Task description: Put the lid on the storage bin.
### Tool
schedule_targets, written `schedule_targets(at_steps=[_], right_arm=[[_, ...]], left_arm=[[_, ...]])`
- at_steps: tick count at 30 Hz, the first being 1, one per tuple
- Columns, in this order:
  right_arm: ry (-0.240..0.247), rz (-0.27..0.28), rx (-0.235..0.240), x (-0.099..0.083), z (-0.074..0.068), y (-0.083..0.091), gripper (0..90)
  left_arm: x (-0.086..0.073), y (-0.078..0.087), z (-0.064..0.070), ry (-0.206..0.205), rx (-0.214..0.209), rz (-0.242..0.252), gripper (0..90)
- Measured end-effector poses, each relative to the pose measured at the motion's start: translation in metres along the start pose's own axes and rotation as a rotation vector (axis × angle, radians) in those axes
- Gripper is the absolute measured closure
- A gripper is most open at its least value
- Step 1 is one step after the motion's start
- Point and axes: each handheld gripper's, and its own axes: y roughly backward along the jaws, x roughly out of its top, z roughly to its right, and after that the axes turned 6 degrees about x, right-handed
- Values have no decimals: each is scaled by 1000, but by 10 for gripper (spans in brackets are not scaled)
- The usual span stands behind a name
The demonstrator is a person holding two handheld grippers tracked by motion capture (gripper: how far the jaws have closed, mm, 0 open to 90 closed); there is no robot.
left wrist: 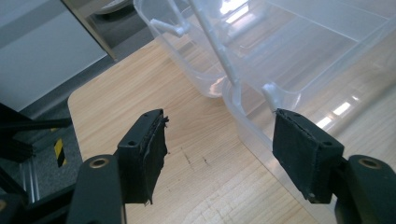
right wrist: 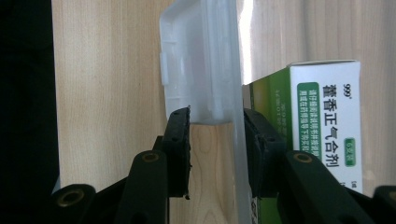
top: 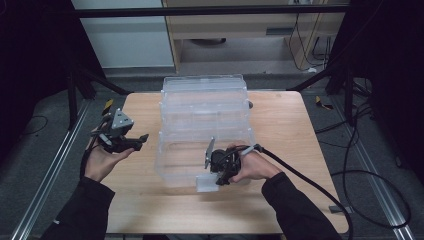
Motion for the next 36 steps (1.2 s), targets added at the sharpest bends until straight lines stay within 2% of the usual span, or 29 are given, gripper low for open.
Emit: schedule_targets(at_steps=[2, 3, 7, 8, 10, 15, 17, 19, 22, 26, 28, 29, 31, 33, 34, 35, 36], right_arm=[[0, 1, -1, 0, 0, 0, 649], [0, 2, -1, 0, 0, 0, 649], [3, 3, 0, 0, 0, 0, 649], [6, 4, 0, -1, 0, 0, 649], [4, 4, 0, -1, 0, 0, 649], [7, 5, 2, -1, 0, 0, 650], [10, 6, 1, -1, 0, 0, 650], [13, 4, 3, -1, 1, 0, 650], [16, 2, 3, -1, 1, 0, 651], [16, 5, 4, -1, 1, 0, 651], [17, 5, 5, -1, 1, 0, 651], [19, 5, 4, -1, 1, 0, 651], [18, 3, 2, -1, 0, 0, 651], [20, 6, 5, -1, 1, 0, 652], [20, 6, 5, -1, 1, 0, 652], [21, 6, 5, -1, 1, 0, 652], [21, 6, 5, -1, 1, 0, 652]], left_arm=[[4, 1, 1, -16, -7, -1, 341], [7, 0, 0, -57, -24, 21, 342], [14, 0, 0, -80, -41, 22, 346], [20, 1, -1, -108, -35, 43, 353], [24, 0, -2, -110, -43, 48, 355], [38, -3, -1, -144, -42, 41, 355], [44, -5, -2, -157, -58, 33, 354], [48, -5, -3, -171, -56, 21, 355], [54, -6, -2, -180, -71, 26, 357], [63, -9, -1, -223, -80, 21, 362], [64, -9, -1, -227, -81, 21, 366], [69, -11, -2, -256, -83, 18, 367], [71, -11, -2, -263, -84, 16, 371], [78, -13, -3, -289, -93, 18, 374], [78, -13, -3, -289, -93, 18, 375], [82, -14, -2, -312, -100, 17, 376], [82, -14, -2, -312, -100, 17, 376]])
